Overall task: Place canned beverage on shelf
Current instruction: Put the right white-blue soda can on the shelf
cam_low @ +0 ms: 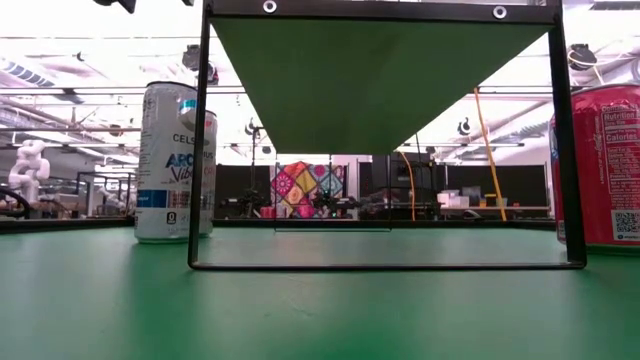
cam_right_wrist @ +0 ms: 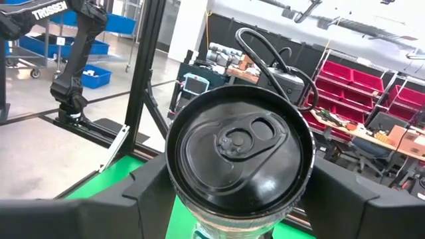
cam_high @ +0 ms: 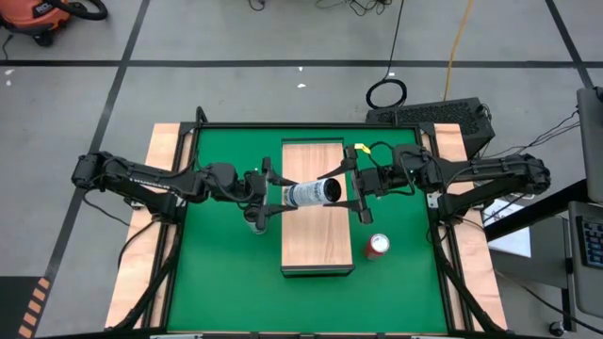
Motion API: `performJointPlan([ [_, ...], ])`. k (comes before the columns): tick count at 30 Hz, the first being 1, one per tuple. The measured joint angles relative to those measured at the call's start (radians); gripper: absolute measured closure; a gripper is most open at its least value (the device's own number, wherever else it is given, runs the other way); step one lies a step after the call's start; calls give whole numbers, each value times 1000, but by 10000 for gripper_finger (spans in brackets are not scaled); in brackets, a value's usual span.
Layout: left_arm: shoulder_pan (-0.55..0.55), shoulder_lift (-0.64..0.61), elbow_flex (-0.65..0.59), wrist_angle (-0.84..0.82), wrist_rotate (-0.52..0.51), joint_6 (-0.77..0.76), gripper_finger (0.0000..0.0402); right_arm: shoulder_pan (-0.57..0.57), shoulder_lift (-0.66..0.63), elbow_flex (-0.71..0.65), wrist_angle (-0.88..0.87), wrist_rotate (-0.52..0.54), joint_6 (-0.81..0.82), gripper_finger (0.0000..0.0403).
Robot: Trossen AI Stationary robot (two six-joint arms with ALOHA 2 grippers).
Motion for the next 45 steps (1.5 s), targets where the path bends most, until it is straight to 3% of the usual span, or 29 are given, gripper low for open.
performJointPlan([
  [8,-2,0,0,0,-34,-8,161,0,0,0,-2,1,20,144],
  [12,-3,0,-1,11,-57,-14,160,0,1,0,3,20,76,123],
  [20,0,1,-1,56,-207,-6,160,-2,2,0,30,227,129,87],
  [35,-49,1,-1,85,-360,41,160,-1,2,0,94,249,169,90],
  [41,-50,1,-1,84,-366,45,160,-1,2,0,96,250,179,91],
  [45,-50,1,-1,81,-366,45,159,-1,2,0,92,248,182,122],
])
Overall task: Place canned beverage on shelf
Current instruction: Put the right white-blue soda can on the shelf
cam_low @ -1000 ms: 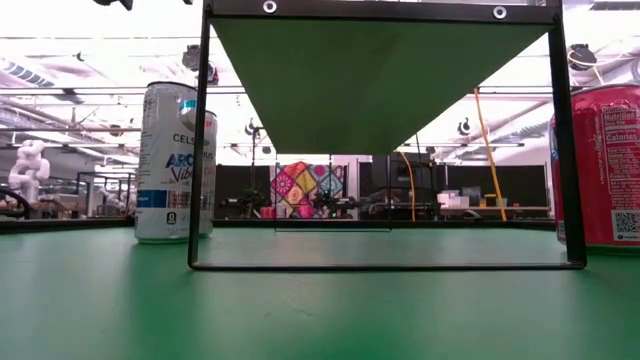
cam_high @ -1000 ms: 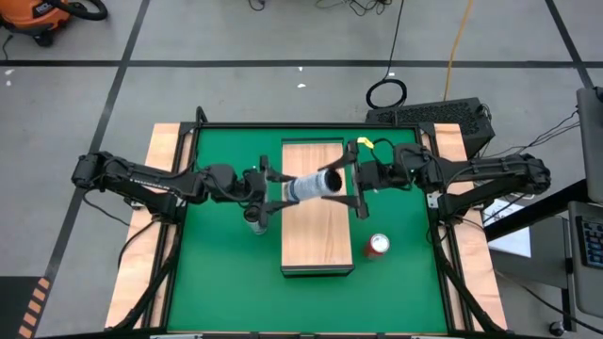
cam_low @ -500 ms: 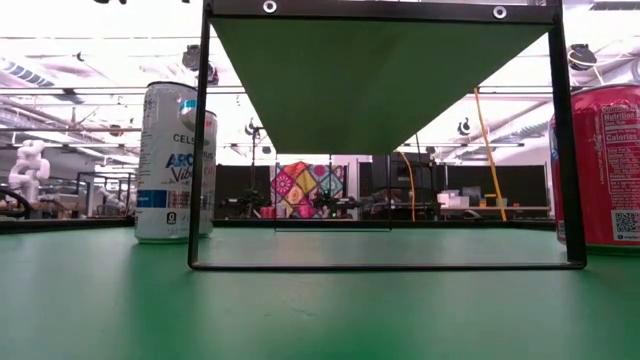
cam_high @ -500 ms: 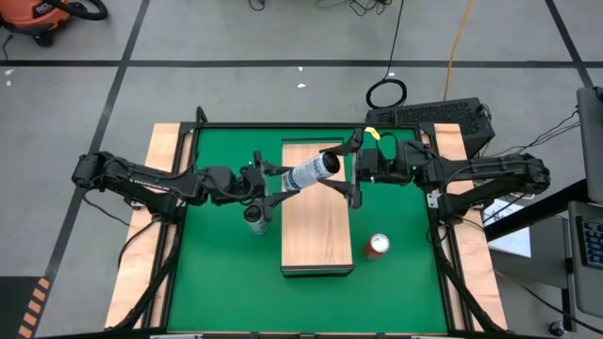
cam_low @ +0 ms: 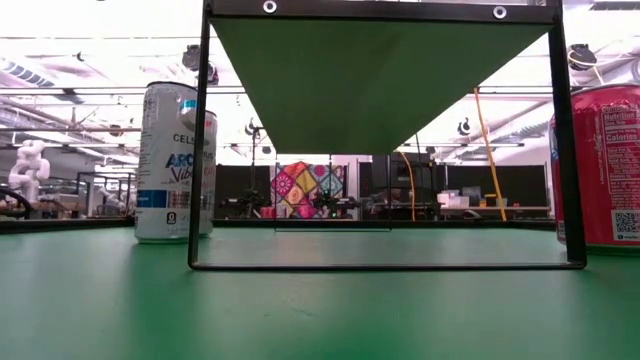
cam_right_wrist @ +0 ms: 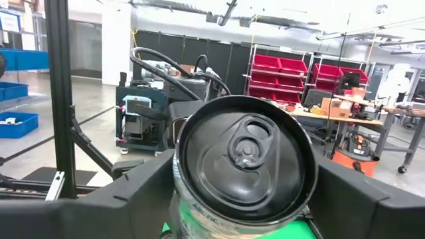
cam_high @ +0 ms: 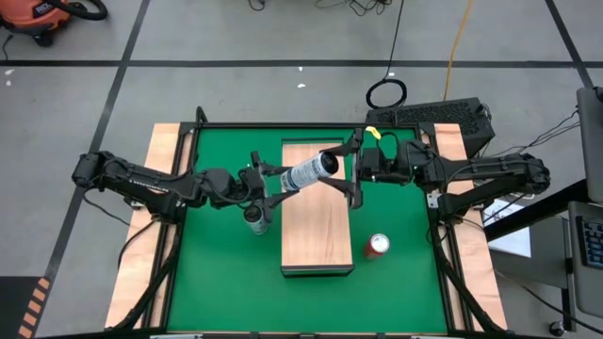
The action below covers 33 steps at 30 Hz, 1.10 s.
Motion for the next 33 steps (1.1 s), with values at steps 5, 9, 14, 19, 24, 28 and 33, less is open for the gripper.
performJointPlan([
  [5,0,0,0,-8,1,-1,159,0,0,0,-7,-4,-2,166],
  [9,0,0,0,-11,1,-2,157,0,0,0,-12,-3,-3,163],
  [14,0,0,0,-13,1,-10,123,0,0,0,-16,-4,-8,133],
  [19,1,-2,2,-8,-26,-41,79,-10,0,-2,-38,-4,-26,141],
  [24,2,-3,2,-9,-49,-40,54,-31,0,-2,-63,-5,-31,150],
  [28,2,-3,2,-14,-53,-39,48,-47,0,-2,-71,-6,-31,148],
  [33,3,-3,2,-28,-134,-67,47,-68,0,-2,-103,-5,-31,148],
])
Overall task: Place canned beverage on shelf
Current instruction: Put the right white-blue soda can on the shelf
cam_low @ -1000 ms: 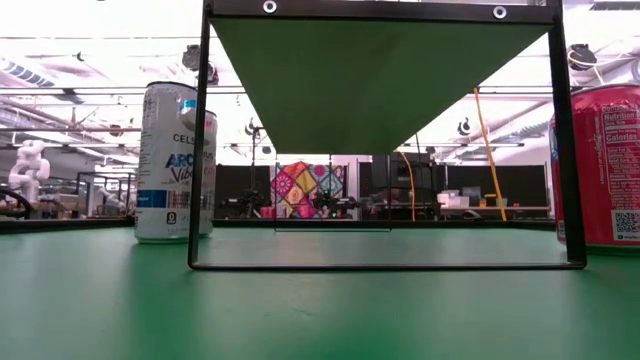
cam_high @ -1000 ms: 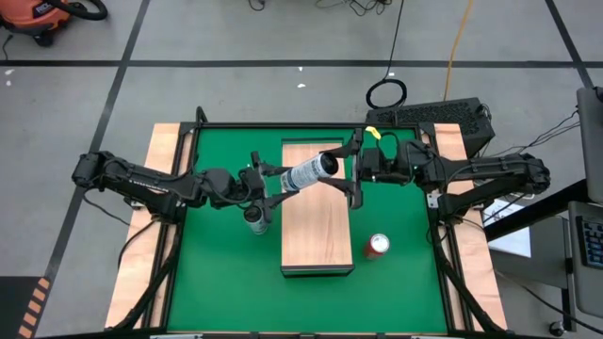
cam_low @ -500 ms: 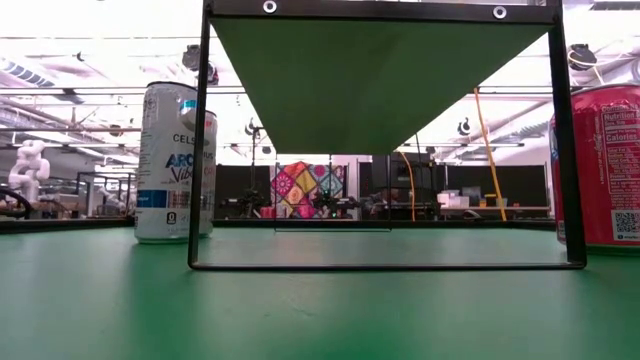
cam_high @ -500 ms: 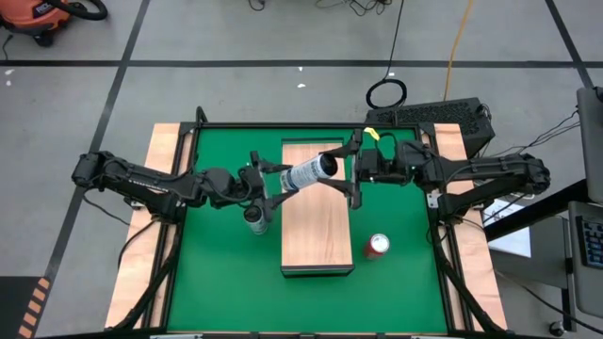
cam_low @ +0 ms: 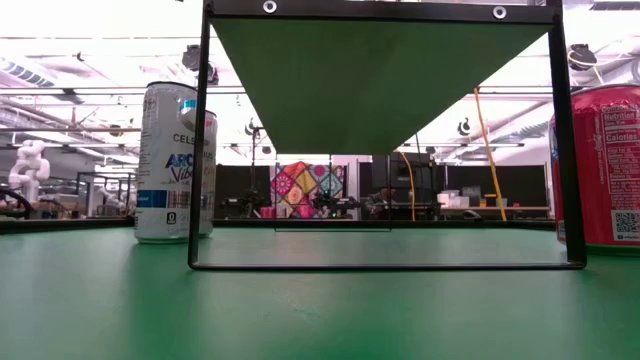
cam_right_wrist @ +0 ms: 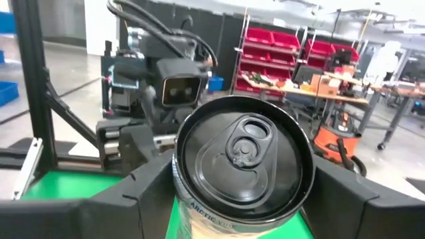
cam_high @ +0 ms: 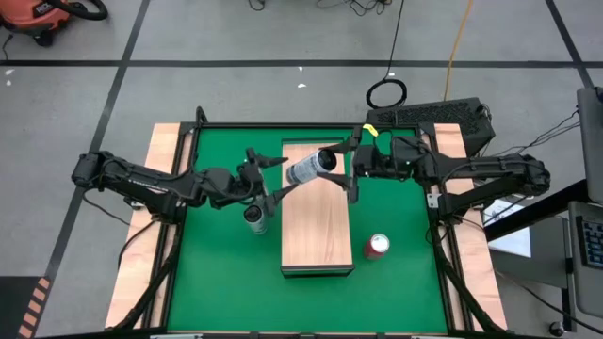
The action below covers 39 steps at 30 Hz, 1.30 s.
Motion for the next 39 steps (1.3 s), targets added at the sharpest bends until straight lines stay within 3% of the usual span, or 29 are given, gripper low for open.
performJointPlan([
  [4,20,-7,0,-32,-25,-65,47,-18,0,0,-40,0,0,148],
  [19,27,-29,0,-200,30,-149,47,-104,-1,0,-88,-3,59,147],
  [26,22,-29,0,-206,34,-150,47,-148,-11,3,-105,-69,83,147],
  [39,24,-29,0,-208,34,-142,47,-234,-8,202,-428,-81,1,147],
])
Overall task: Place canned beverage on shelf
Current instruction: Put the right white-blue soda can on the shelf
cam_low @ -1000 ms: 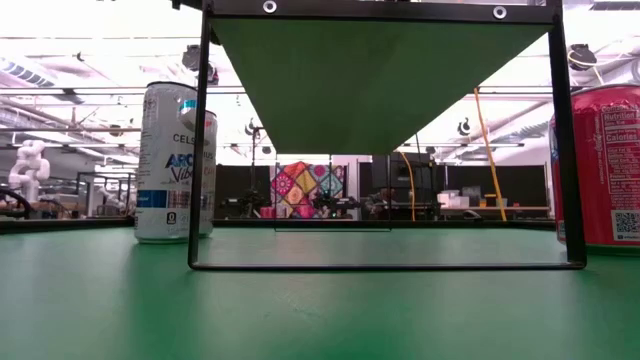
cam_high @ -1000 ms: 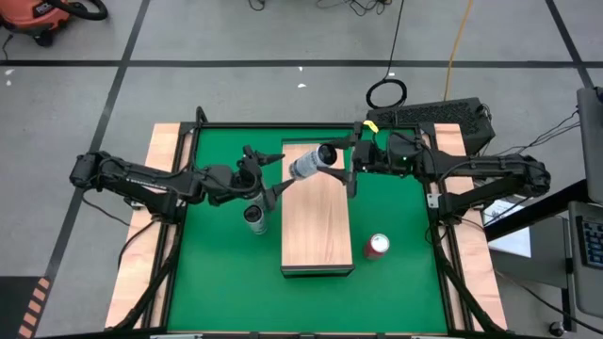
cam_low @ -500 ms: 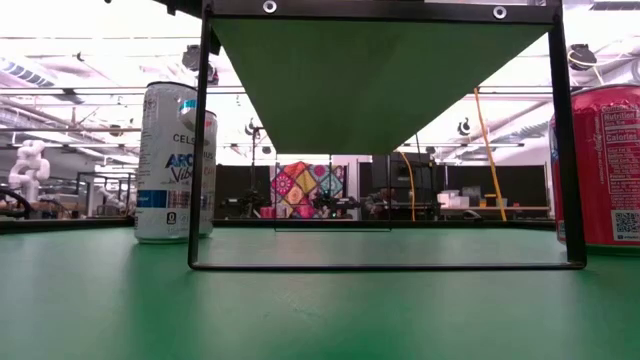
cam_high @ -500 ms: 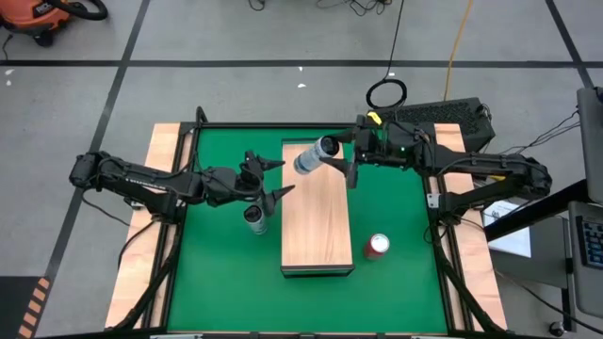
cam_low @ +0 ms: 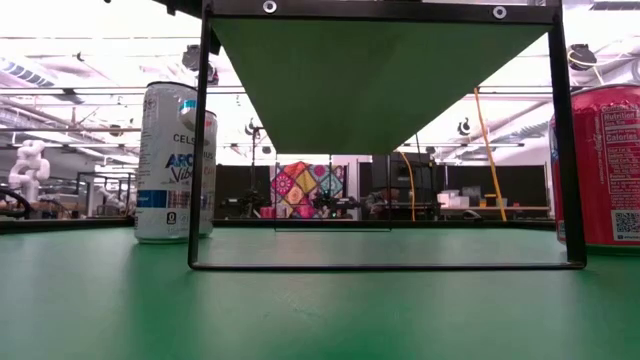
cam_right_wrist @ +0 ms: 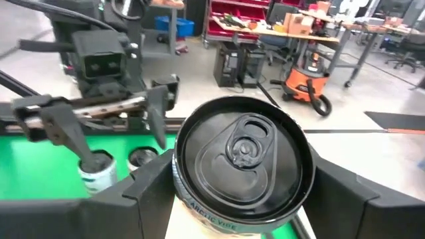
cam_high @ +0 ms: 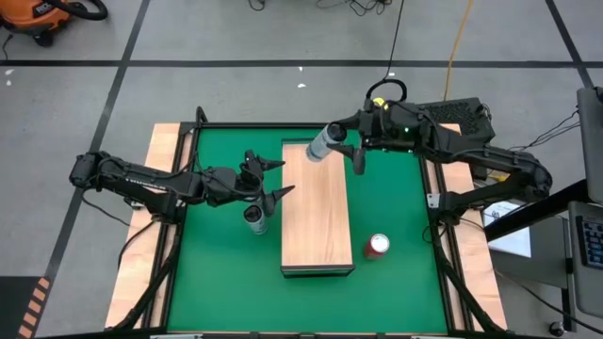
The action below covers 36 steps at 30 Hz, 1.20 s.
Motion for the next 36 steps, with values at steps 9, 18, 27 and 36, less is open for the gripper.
performJointPlan([
  [9,5,0,0,0,0,-1,47,-50,1,32,-92,-1,-35,147],
  [18,5,0,0,0,12,0,47,-61,1,32,-152,-58,-53,147],
  [27,6,0,-1,-5,30,1,47,-117,65,32,-158,-80,-97,147],
  [36,6,0,-1,-11,30,-1,47,-177,122,32,-159,-167,-114,147],
])
